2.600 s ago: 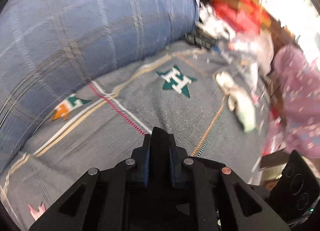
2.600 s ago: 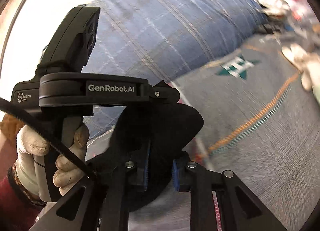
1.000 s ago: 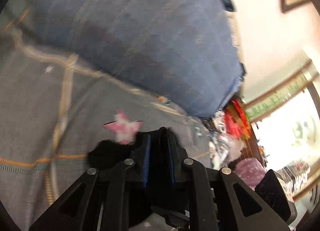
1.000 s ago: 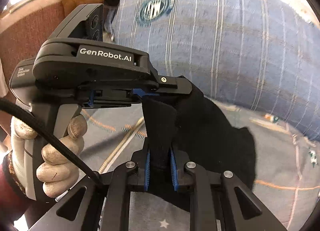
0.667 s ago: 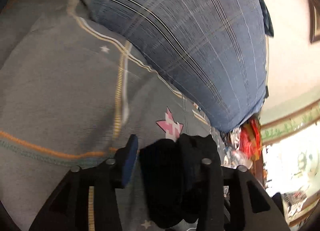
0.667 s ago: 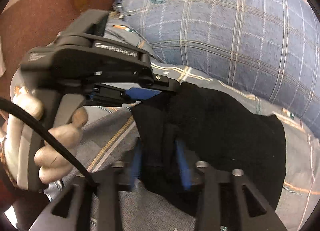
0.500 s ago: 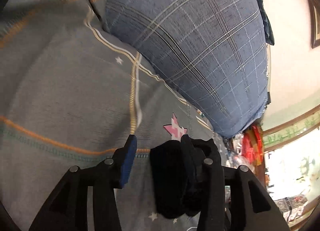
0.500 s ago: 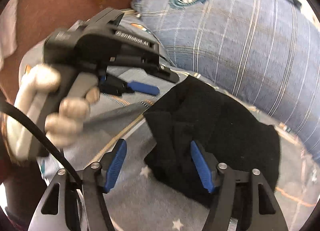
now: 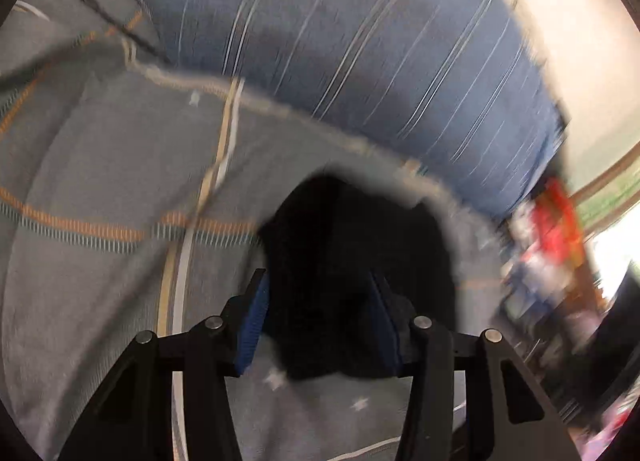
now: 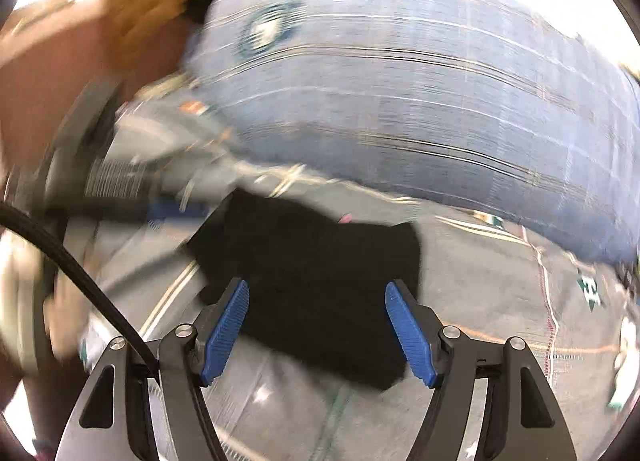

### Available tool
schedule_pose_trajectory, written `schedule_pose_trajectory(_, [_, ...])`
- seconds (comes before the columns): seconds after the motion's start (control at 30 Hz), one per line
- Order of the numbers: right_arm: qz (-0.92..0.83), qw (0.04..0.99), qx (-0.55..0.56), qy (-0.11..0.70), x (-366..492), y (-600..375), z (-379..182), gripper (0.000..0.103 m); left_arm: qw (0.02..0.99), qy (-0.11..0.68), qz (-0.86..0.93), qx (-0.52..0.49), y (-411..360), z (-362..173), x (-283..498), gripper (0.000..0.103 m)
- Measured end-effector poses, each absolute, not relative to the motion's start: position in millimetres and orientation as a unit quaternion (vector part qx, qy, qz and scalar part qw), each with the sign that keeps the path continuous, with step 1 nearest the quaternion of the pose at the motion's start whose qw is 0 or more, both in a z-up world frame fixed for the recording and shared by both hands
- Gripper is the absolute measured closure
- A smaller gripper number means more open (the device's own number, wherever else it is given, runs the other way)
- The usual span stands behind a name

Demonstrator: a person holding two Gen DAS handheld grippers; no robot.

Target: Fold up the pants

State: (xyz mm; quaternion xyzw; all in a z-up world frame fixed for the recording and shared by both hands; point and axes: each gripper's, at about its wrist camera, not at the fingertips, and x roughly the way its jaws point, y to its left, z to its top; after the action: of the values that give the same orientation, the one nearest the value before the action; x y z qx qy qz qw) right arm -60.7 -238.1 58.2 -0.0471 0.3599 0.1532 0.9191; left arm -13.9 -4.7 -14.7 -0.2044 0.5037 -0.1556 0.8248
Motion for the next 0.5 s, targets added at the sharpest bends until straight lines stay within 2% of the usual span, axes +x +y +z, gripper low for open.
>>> schedule_pose_trajectory(0.2, [0.163, 0.900, -0.115, 0.388, -10.1, -202.3, 49.7, 0.027, 0.821, 0.497, -0.149, -0.240, 5.0, -27.4, -33.8, 0.055])
schedule_pose_trajectory(0.5, [0.177, 0.849, -0.259, 0.426, 36.1, -105.7, -4.9, 0.026, 0.816, 0.495, -0.149, -0.259, 36.5, -33.6, -66.1, 0.055])
